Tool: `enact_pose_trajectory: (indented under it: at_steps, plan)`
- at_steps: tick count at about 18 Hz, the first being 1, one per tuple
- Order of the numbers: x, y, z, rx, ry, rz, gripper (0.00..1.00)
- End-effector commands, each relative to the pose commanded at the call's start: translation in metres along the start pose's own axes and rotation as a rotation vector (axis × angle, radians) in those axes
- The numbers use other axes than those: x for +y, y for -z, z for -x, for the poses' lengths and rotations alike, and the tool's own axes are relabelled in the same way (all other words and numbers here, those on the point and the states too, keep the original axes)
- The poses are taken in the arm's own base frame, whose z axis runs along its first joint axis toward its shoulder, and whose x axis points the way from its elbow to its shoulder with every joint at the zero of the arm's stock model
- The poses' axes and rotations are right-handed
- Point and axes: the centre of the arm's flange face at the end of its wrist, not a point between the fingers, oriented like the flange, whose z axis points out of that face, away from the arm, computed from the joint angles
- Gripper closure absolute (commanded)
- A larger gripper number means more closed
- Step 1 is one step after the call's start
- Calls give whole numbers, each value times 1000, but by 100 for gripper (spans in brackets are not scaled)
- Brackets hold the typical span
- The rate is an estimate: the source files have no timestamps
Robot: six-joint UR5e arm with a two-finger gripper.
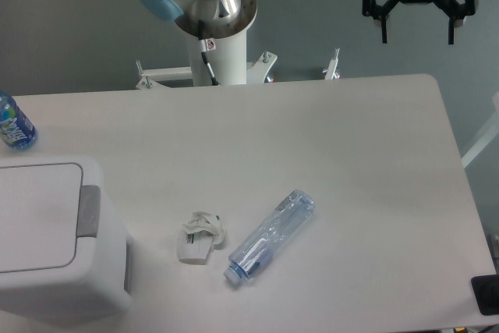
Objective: Open the trash can
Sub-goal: 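Move the open gripper down over the table toward the white bin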
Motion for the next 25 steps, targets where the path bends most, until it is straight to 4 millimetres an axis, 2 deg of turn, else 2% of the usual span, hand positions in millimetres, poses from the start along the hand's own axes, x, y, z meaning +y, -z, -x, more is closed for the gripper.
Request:
enact_pose_trajectory:
  at_steps: [10, 13, 19, 23, 25]
  plan:
    - [-2, -2, 1, 4, 3, 4, 0]
    - [-13, -5, -5, 11, 87, -4, 0]
    - [-84, -24, -34, 9, 280, -82, 0]
    - [-141, -42, -67, 53, 411, -128, 0]
    - [-160, -51, -81, 82, 471, -132, 0]
